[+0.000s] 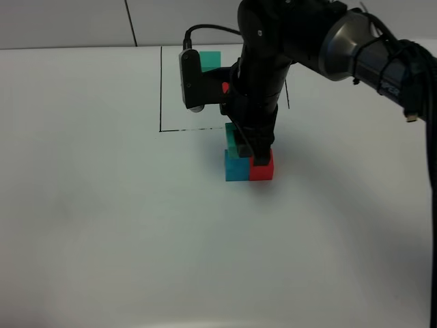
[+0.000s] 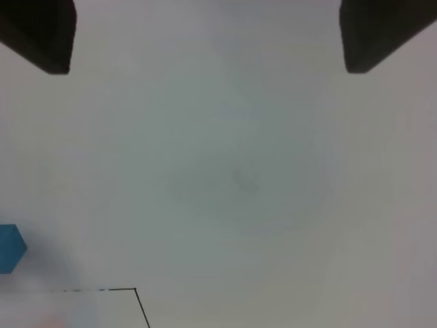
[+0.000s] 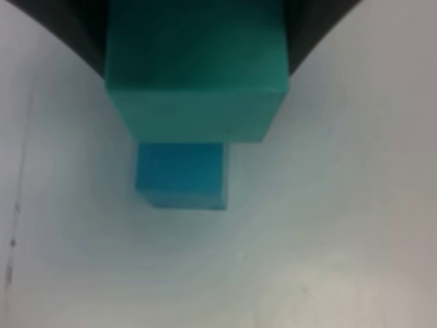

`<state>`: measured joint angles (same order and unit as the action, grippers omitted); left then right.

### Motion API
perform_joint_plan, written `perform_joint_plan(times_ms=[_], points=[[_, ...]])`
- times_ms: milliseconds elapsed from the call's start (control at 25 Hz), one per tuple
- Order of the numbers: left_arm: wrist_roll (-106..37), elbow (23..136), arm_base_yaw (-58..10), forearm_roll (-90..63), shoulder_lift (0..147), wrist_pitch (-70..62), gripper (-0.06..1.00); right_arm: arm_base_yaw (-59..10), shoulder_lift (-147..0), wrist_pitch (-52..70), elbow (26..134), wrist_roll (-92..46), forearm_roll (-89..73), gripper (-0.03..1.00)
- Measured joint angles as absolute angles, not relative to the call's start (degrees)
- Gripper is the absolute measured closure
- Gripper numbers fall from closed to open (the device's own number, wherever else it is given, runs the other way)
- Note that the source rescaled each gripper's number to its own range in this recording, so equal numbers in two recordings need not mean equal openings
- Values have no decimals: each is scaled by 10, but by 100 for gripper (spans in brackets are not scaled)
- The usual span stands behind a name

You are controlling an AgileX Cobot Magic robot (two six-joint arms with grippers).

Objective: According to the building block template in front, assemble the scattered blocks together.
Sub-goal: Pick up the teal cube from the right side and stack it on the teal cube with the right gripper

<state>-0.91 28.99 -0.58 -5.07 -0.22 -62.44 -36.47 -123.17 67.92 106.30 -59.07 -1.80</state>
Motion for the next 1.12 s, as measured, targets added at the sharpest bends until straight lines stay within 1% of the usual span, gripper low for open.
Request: perform_joint_plan(times_ms=[160, 320, 1120], points=[[-9, 290, -6, -51, -2, -624, 18, -368, -1281, 693, 1117, -591, -20, 95], [-9, 290, -6, -51, -2, -624, 18, -369, -1305, 694, 1148, -571, -21, 95], [-9, 290, -6, -51, -2, -624, 18, -347, -1324, 695, 1152, -555, -38, 95]])
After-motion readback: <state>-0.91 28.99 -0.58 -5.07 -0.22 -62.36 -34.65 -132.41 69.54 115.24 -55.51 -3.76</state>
